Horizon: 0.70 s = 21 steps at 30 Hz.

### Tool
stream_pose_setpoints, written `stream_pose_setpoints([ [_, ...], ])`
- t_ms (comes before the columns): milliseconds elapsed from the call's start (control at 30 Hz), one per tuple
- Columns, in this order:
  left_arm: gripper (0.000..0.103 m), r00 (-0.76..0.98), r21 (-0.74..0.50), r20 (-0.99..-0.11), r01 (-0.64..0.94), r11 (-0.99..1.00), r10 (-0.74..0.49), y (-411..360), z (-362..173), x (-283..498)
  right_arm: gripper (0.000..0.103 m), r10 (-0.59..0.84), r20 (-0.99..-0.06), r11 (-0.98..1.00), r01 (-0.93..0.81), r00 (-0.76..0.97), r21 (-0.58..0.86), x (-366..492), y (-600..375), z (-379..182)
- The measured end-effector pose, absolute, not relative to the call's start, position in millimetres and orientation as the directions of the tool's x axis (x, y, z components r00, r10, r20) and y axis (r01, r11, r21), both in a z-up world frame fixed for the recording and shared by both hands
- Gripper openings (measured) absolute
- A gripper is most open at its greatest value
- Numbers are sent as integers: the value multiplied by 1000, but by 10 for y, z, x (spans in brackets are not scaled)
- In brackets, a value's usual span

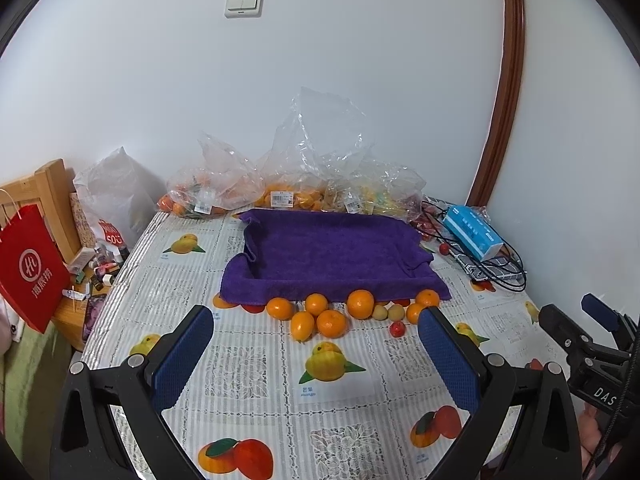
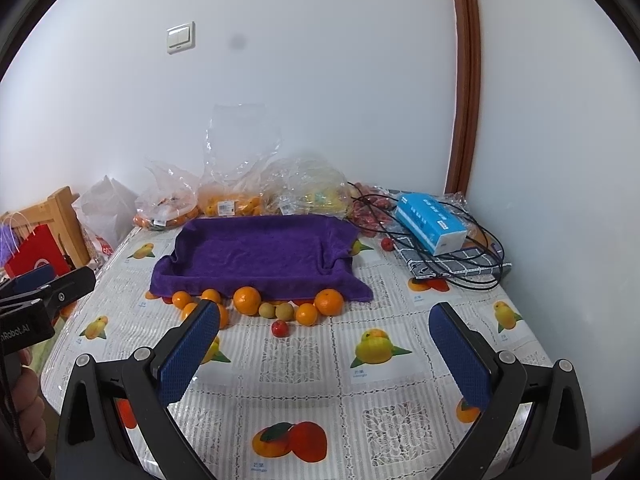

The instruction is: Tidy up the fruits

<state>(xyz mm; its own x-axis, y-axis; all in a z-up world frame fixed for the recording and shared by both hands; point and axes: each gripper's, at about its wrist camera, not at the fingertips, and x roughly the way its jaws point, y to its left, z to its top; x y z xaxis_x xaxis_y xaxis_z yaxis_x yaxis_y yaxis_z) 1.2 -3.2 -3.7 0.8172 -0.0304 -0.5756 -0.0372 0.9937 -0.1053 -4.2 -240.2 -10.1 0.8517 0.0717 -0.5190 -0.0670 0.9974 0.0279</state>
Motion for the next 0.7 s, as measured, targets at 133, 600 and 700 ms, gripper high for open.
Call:
stream_pose_setpoints([
  [133,103,820,-114,-572,-39,993,-34,-15,-41,-7,103,83,-522,997,-74,849,38,-36,-2407,-108],
  [600,103,819,-118,-572,-34,992,-40,-14,-60,-8,103,85,-514,996,-79,853,34,-33,-2393,-106],
  [700,103,817,-115,-576,-31,993,-41,-17,-68,5,103,77,-516,997,-75,853,24,-21,-2393,-117],
])
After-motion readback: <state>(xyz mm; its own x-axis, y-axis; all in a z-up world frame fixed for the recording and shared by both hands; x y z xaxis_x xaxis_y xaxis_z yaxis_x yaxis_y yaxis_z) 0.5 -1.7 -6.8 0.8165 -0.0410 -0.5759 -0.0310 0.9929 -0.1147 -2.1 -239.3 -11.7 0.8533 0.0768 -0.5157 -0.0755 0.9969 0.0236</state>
